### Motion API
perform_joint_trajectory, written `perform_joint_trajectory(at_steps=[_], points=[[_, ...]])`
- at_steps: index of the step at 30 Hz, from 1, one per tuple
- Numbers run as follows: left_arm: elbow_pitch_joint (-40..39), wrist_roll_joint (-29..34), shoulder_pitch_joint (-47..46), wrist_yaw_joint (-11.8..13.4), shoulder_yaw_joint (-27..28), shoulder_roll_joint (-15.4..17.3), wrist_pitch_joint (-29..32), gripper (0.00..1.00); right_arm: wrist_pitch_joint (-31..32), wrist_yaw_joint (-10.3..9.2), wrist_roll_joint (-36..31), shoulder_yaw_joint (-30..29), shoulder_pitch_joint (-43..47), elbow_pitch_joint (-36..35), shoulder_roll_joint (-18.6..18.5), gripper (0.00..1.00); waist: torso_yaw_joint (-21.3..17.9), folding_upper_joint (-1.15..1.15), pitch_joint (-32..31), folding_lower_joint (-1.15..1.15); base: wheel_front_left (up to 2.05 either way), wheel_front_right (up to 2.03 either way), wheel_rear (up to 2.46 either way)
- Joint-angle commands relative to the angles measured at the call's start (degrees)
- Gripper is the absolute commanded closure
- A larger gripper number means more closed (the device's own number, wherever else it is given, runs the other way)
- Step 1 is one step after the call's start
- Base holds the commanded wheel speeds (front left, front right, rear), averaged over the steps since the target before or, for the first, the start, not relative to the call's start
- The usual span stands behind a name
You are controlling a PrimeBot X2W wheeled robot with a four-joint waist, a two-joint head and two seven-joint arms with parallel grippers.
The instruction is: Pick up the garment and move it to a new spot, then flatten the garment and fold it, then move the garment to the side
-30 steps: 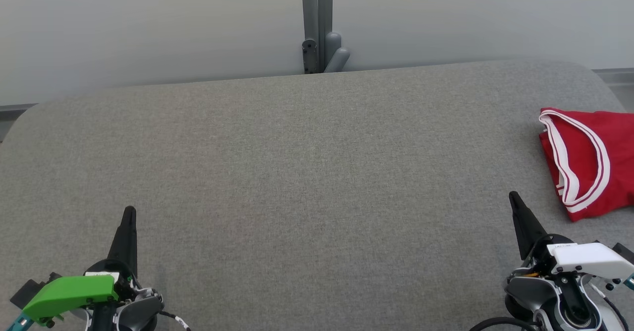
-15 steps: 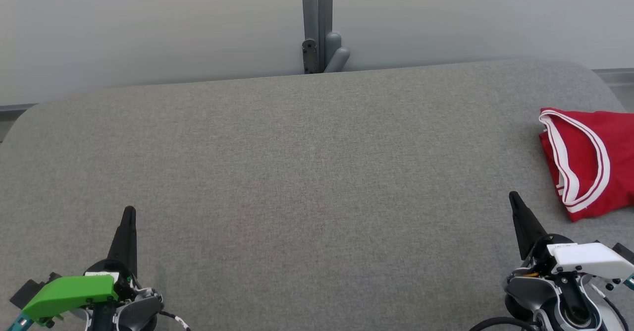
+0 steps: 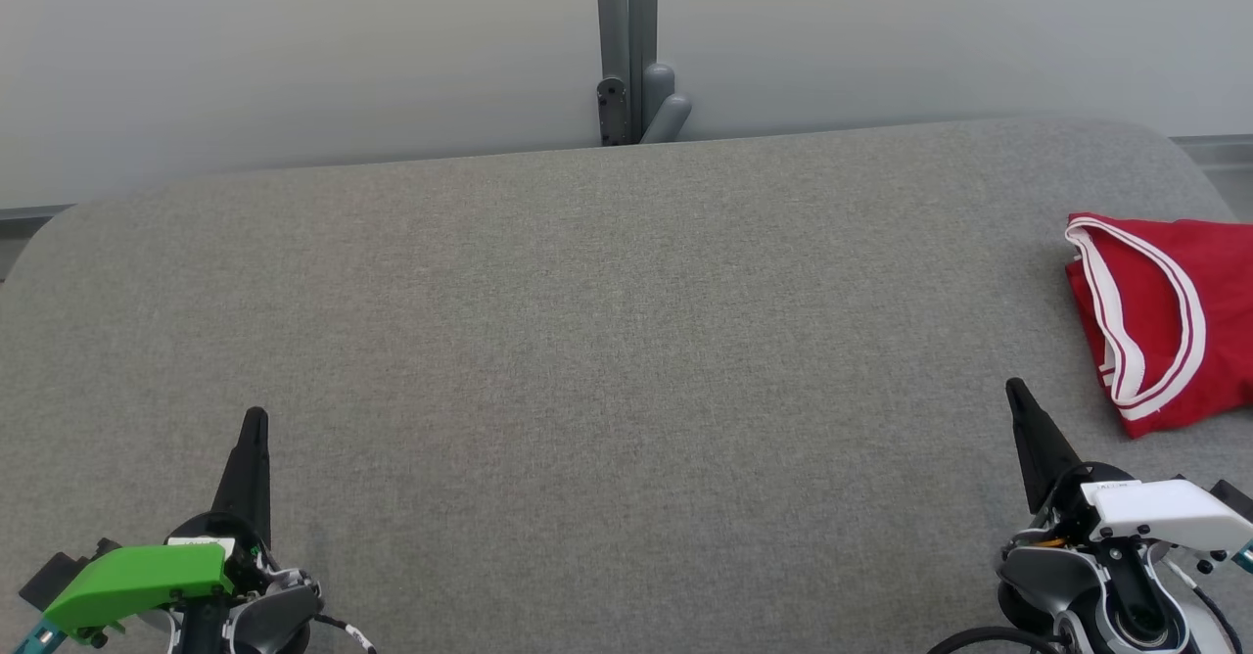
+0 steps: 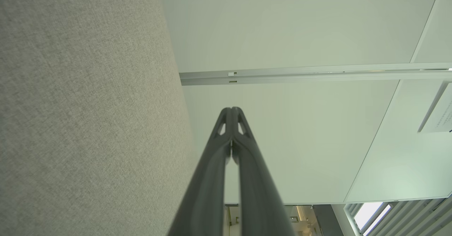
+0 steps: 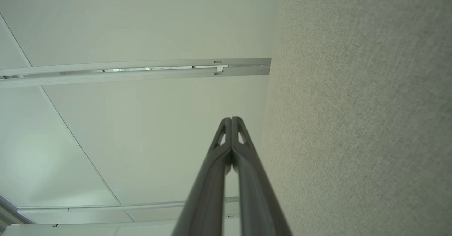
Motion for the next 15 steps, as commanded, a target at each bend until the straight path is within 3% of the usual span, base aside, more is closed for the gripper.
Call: perform_joint_trajectory(at_steps=[1, 15], points=[[-0.2, 0.1, -0.9, -0.2, 0.1, 0.2, 0.2, 1.00, 0.2, 0.02, 0.4, 0.1, -0.6, -0.3, -0.3, 1.00, 0.0, 0.00, 0.0, 0.00, 0.00, 0.00, 0.00], [-0.2, 0.2, -0.9, -0.2, 0.1, 0.2, 0.2, 1.00, 0.2, 0.02, 0.4, 0.1, -0.6, -0.3, -0.3, 1.00, 0.0, 0.00, 0.0, 0.00, 0.00, 0.00, 0.00]])
